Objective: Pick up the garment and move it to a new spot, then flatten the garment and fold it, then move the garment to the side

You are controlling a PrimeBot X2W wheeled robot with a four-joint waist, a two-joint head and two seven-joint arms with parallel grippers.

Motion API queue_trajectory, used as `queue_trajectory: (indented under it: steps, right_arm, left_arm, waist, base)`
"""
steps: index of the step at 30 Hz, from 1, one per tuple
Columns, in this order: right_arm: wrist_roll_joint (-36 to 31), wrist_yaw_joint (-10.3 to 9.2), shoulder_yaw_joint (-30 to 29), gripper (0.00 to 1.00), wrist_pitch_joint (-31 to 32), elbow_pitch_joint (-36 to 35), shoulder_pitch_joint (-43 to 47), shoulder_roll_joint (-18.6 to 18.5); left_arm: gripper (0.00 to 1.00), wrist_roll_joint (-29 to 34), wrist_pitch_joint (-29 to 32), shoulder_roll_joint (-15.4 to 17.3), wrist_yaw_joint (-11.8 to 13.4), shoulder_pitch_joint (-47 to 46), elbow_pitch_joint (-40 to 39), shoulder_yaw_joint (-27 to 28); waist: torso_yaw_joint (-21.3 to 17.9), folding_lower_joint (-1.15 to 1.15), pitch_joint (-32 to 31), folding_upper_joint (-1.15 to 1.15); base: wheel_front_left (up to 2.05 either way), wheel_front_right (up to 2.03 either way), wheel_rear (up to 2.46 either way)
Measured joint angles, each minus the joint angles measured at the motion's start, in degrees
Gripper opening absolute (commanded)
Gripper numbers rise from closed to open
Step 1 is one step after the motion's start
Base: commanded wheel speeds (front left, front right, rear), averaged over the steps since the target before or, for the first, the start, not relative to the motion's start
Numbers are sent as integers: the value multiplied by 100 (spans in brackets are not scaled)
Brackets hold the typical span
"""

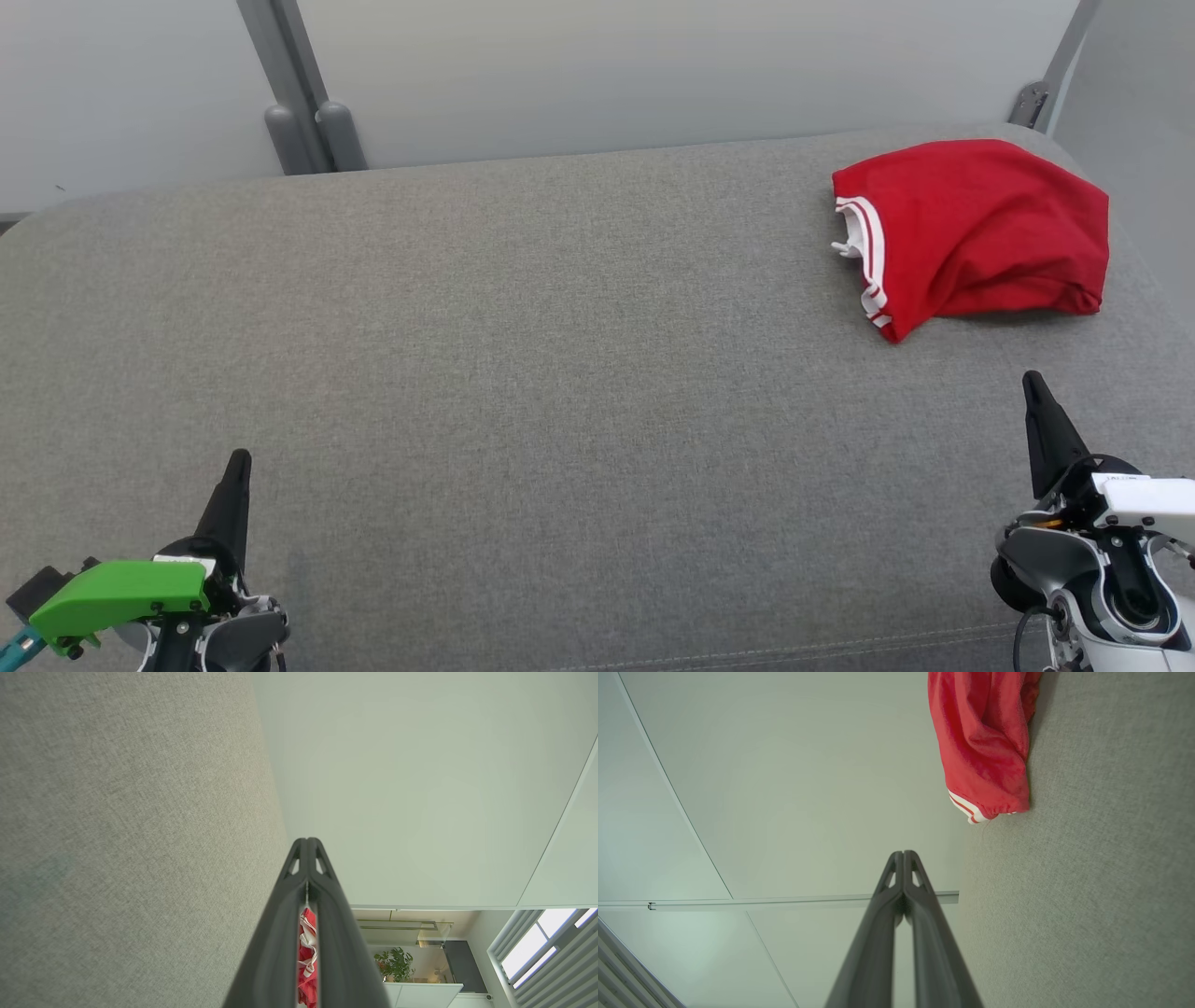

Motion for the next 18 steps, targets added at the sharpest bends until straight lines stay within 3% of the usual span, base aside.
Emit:
queue_trajectory:
  steps: [18]
  right_arm:
    - [0, -1, 0, 0, 0, 0, 0, 0]
  left_arm:
    - [0, 0, 0, 0, 0, 0, 0, 0]
  waist:
    - [0, 0, 0, 0]
  base:
    - [0, 0, 0]
